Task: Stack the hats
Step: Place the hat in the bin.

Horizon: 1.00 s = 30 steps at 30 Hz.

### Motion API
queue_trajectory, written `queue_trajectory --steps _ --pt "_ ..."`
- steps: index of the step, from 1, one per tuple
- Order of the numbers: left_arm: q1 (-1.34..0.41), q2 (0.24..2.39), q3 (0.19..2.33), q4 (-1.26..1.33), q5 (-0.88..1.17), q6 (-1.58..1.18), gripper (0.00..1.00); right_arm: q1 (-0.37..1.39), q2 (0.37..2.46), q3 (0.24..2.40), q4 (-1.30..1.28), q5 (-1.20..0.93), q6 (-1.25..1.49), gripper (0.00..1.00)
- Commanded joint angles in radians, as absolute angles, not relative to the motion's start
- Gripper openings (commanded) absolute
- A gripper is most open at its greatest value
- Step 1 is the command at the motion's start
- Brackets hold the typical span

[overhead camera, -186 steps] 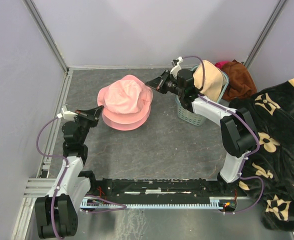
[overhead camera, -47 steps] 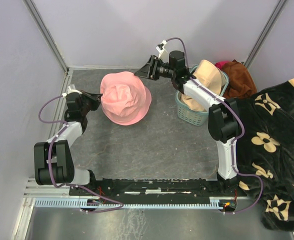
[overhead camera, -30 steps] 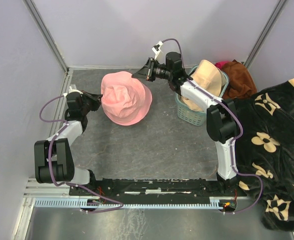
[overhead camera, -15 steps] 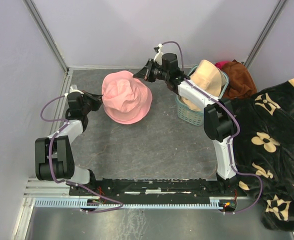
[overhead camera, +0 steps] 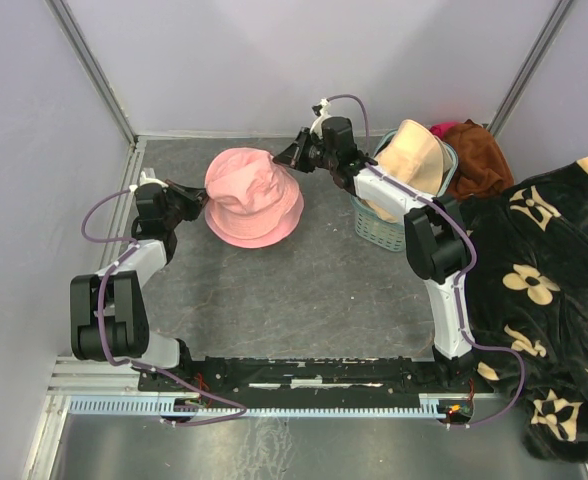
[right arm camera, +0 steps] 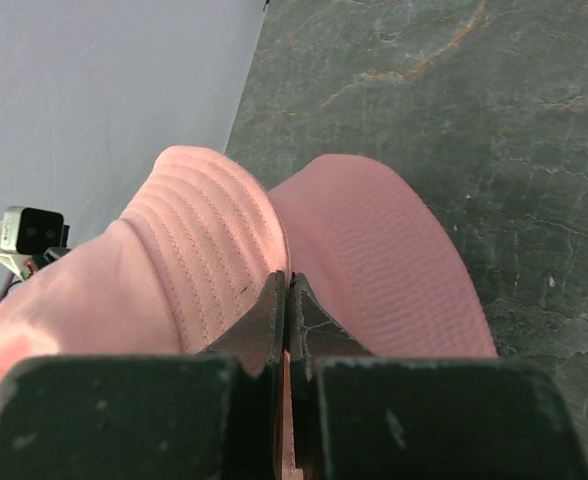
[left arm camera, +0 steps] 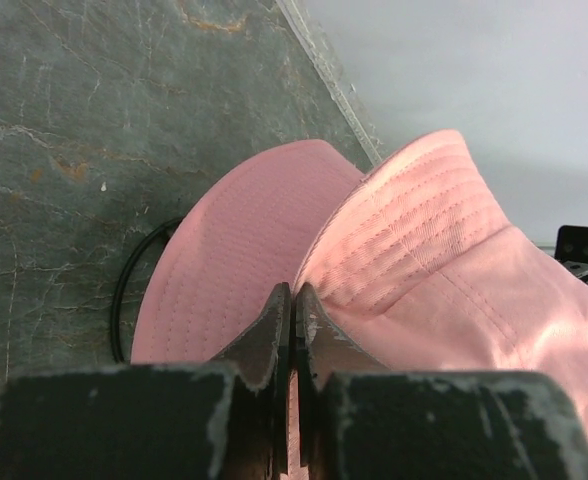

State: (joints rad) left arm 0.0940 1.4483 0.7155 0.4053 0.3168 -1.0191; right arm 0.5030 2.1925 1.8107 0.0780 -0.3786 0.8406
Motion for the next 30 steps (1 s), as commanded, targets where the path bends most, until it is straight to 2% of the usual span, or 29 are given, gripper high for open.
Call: queue_trajectory --steps 1,10,12,13,16,18,24,30 --pt "0.095 1.416 0.723 0.442 0.318 -1.008 0.03 0.497 2.157 1.735 0.083 -0.288 0.806 0.01" --pt "0.095 1.343 0.694 0.422 0.305 -1.015 0.03 0.5 2.078 1.709 0.072 -0.271 0.786 0.01" --pt "0.095 1.332 0.679 0.422 0.303 -1.018 0.03 0.502 2.07 1.707 0.068 -0.27 0.787 0.08" --pt "0.094 1.327 0.672 0.422 0.302 -1.019 0.03 0.502 2.065 1.703 0.067 -0.268 0.787 0.16" --pt "0.095 1.313 0.657 0.419 0.301 -1.017 0.03 0.504 2.027 1.672 0.074 -0.247 0.788 0.31" --pt "0.095 1.31 0.652 0.413 0.301 -1.016 0.03 0.505 1.994 1.648 0.084 -0.23 0.788 0.36" --pt "0.095 1.306 0.64 0.414 0.308 -1.017 0.03 0.507 1.894 1.551 0.126 -0.187 0.801 0.45" --pt "0.095 1.295 0.634 0.408 0.301 -1.011 0.03 0.508 1.796 1.397 0.21 -0.153 0.846 0.48"
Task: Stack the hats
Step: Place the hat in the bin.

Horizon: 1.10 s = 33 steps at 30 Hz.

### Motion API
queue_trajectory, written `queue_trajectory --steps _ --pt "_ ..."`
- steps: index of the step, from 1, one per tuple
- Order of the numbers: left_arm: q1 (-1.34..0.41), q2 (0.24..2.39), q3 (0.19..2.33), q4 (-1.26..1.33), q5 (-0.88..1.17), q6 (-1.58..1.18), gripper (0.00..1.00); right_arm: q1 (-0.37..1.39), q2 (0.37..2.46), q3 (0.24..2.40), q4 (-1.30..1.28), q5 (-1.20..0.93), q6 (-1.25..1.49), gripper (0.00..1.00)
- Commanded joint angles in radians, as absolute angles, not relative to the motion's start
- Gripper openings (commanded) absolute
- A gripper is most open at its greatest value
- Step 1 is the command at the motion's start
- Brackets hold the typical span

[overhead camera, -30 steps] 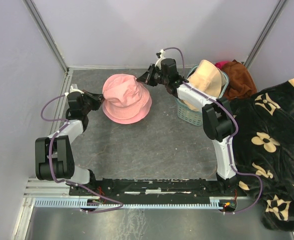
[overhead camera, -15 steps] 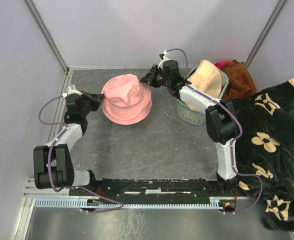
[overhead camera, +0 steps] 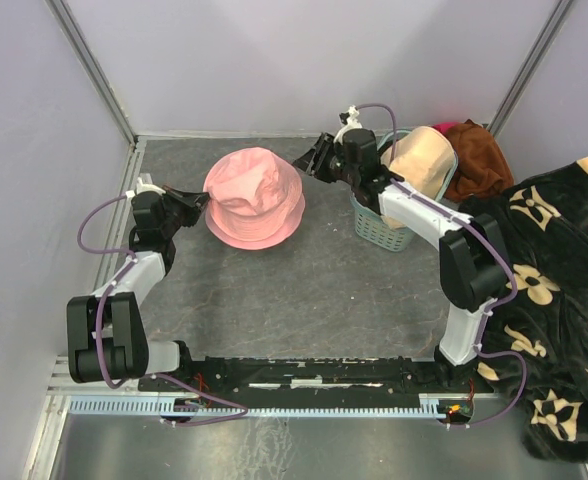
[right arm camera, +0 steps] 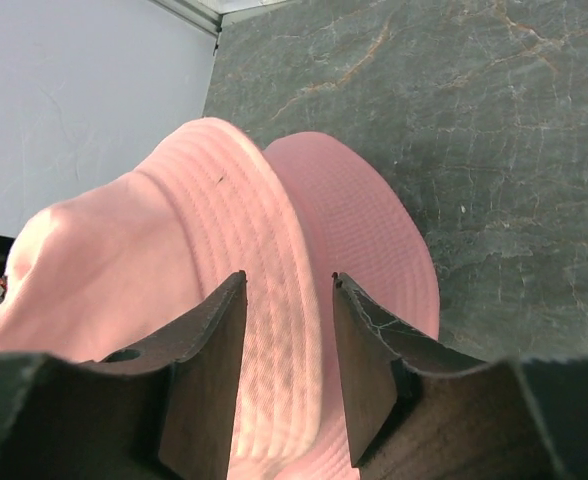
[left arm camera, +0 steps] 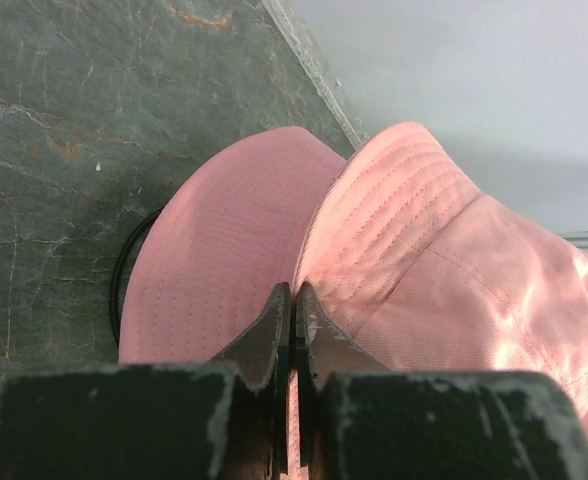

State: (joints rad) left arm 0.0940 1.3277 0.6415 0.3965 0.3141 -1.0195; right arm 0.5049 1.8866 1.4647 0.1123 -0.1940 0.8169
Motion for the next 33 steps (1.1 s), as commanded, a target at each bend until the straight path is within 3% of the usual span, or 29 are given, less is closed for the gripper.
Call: queue_trajectory --steps 1,10,21,33 --pt "0.095 1.296 0.634 0.408 0.299 -1.009 0.03 0.509 1.785 1.377 0.224 -0.151 0.852 0.49" --pt "0.094 1.302 0.62 0.414 0.299 -1.004 0.03 0.527 1.744 1.251 0.337 -0.155 0.902 0.54" --pt "0.094 1.299 0.602 0.418 0.296 -1.0 0.03 0.57 1.668 1.237 0.287 -0.071 0.905 0.56" --pt "0.095 1.296 0.597 0.421 0.3 -1.001 0.03 0.573 1.662 1.093 0.43 -0.025 0.972 0.57"
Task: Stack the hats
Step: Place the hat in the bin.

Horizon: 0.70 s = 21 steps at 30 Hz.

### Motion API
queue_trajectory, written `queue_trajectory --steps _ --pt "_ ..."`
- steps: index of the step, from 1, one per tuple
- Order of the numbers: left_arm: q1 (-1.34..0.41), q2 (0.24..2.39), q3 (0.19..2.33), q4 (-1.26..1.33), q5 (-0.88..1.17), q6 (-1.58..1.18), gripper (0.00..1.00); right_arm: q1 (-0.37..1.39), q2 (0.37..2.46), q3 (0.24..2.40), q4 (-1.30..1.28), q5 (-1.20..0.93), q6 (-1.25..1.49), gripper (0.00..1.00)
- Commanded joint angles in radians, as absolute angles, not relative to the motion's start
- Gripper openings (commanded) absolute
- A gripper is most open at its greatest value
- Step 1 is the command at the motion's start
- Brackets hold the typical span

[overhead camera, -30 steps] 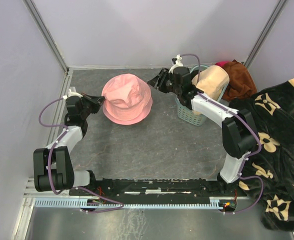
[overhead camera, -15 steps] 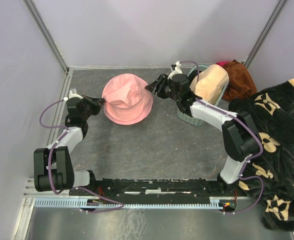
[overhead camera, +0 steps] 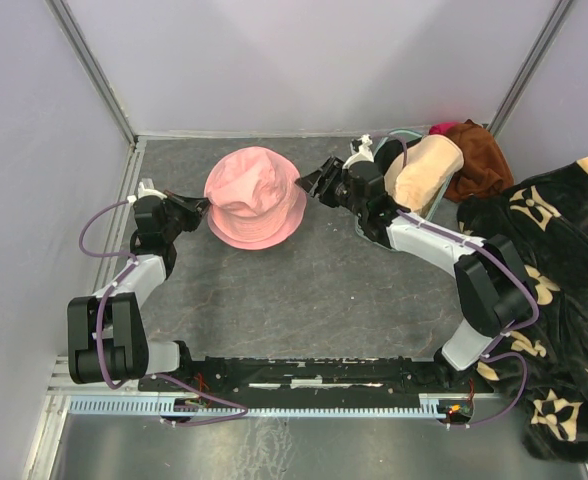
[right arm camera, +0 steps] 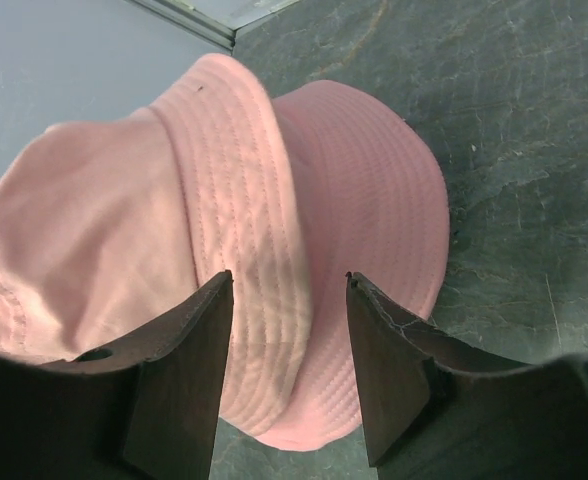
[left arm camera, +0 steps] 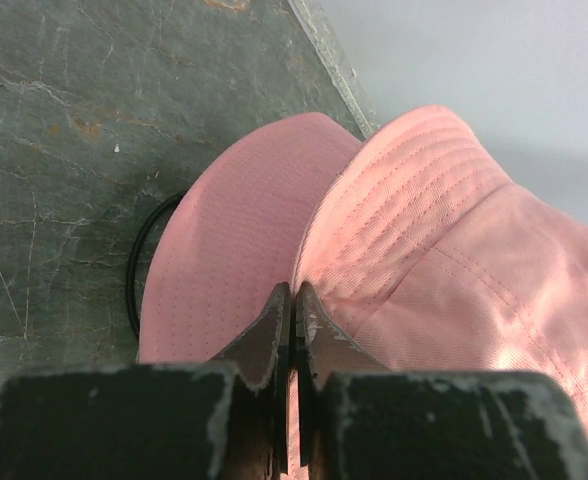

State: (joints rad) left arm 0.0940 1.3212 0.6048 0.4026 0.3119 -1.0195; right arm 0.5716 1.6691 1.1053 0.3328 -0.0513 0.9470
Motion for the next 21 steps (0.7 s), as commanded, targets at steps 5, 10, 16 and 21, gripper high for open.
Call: queue_trajectory --steps 5,10,16,21 --pt "0.094 1.303 0.598 0.423 0.302 -1.001 0.03 0.573 1.685 1.069 0.543 -0.038 1.005 0.58" --pt "0.095 1.305 0.604 0.422 0.301 -0.999 0.03 0.572 1.739 1.083 0.614 -0.071 1.063 0.58" --pt "0.095 1.307 0.608 0.417 0.301 -0.994 0.03 0.571 1.77 1.086 0.644 -0.082 1.08 0.58" --pt "0.095 1.315 0.609 0.418 0.301 -0.993 0.03 0.569 1.805 1.088 0.716 -0.117 1.116 0.58"
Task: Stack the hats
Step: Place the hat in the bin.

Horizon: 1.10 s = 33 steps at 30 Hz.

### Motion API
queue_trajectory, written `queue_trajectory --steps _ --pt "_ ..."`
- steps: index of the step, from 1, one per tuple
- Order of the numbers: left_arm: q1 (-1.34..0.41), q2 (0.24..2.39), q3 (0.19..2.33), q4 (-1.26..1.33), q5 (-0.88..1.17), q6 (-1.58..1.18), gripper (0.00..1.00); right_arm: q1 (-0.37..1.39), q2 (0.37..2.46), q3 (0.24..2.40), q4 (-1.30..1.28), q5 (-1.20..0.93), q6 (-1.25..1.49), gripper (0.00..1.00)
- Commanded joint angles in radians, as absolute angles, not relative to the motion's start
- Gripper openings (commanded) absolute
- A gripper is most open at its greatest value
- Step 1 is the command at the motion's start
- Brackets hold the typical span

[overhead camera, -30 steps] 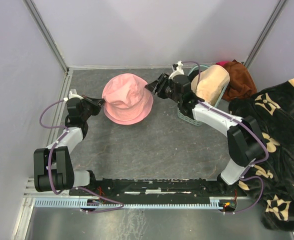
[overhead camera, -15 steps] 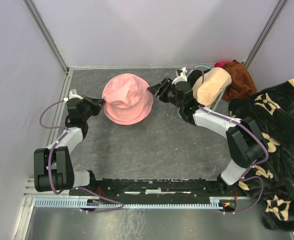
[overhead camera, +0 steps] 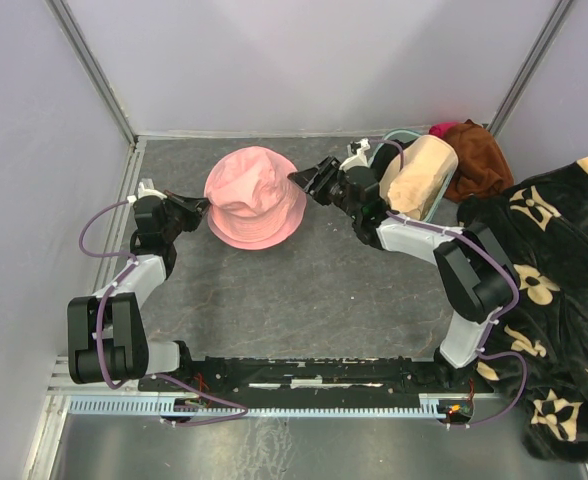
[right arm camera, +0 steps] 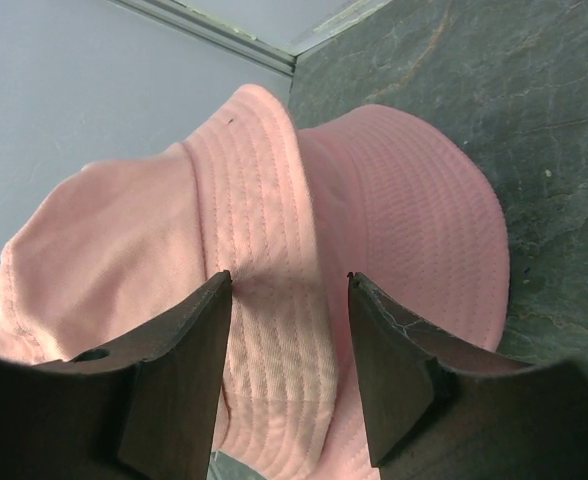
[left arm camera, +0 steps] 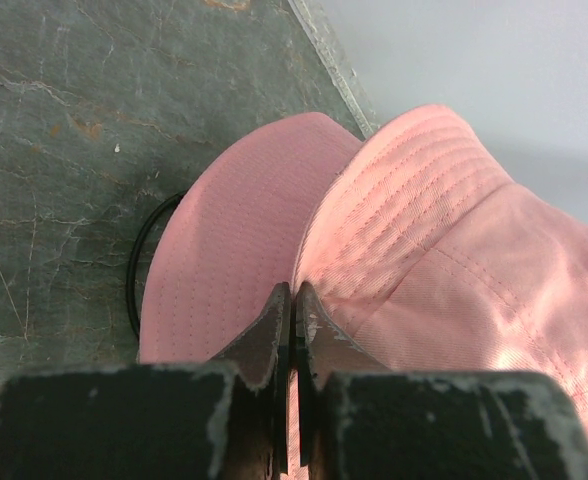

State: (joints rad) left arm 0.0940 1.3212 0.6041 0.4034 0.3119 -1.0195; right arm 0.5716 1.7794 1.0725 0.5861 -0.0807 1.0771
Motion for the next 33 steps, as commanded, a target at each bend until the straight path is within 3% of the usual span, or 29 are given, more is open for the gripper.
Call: queue_trajectory --steps 1,6,16,33 --pt "0.095 1.316 0.61 0.419 0.301 -0.992 0.03 0.568 1.814 1.086 0.735 -0.124 1.127 0.57" --pt "0.095 1.319 0.615 0.417 0.301 -0.991 0.03 0.564 1.847 1.071 0.811 -0.142 1.19 0.47" --pt "0.094 1.329 0.604 0.427 0.294 -0.99 0.03 0.56 1.822 1.041 0.712 -0.083 1.168 0.04" --pt "0.09 1.354 0.576 0.443 0.267 -0.988 0.03 0.56 1.876 1.133 0.432 -0.008 1.06 0.01"
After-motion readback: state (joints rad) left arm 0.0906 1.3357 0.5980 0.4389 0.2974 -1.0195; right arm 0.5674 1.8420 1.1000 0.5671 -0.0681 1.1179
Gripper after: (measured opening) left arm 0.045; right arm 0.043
